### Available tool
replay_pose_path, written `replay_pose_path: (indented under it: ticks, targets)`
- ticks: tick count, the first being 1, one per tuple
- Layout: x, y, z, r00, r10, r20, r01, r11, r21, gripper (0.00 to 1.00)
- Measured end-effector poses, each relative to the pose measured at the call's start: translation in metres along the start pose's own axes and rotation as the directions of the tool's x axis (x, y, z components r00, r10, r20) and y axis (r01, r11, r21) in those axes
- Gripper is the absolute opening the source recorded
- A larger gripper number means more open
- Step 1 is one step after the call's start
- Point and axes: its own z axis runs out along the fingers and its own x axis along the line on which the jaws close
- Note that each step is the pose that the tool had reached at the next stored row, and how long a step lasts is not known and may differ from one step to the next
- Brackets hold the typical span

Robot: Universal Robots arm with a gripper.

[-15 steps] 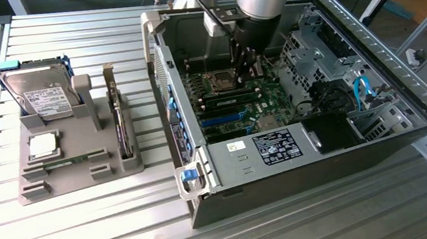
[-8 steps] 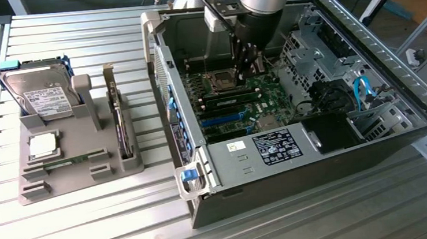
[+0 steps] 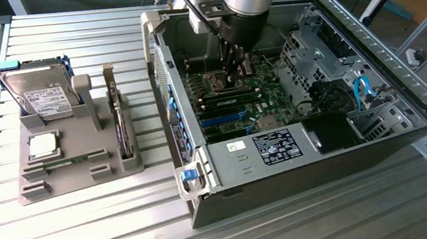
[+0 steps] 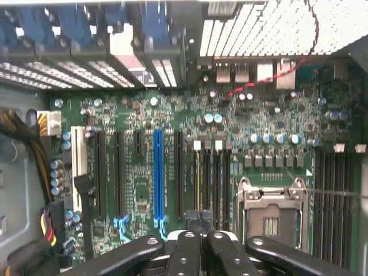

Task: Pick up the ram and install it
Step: 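Press down the ram until it locks into place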

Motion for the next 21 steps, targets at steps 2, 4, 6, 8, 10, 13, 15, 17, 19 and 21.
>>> replay_pose_path:
  ticks: [2, 4, 6, 8, 10, 13, 15, 17, 19, 21]
  targets:
    - [0.000, 0.0047, -0.0001, 1.0000, 0.001, 0.0000, -0.001, 1.0000, 0.0002, 0.11]
    - [0.000, 0.0095, -0.0002, 1.0000, 0.002, 0.0000, -0.002, 1.0000, 0.0005, 0.11]
    - [0.000, 0.0143, -0.0002, 1.0000, 0.003, 0.0000, -0.003, 1.0000, 0.0008, 0.11]
    - [0.000, 0.0185, -0.0003, 1.0000, 0.003, -0.0001, -0.003, 1.0000, 0.0011, 0.11]
    - [0.000, 0.0226, -0.0003, 1.0000, 0.004, 0.0000, -0.004, 1.0000, 0.0014, 0.11]
    - [0.000, 0.0284, -0.0004, 1.0000, 0.005, -0.0001, -0.005, 1.0000, 0.0017, 0.11]
    - [0.000, 0.0306, -0.0005, 1.0000, 0.005, -0.0001, -0.005, 1.0000, 0.0018, 0.11]
    - [0.000, 0.0323, -0.0005, 1.0000, 0.005, -0.0001, -0.005, 1.0000, 0.0017, 0.11]
    - [0.000, 0.0323, -0.0005, 1.0000, 0.005, -0.0001, -0.005, 1.0000, 0.0018, 0.11]
    - [0.000, 0.0323, -0.0005, 1.0000, 0.005, -0.0001, -0.005, 1.0000, 0.0017, 0.11]
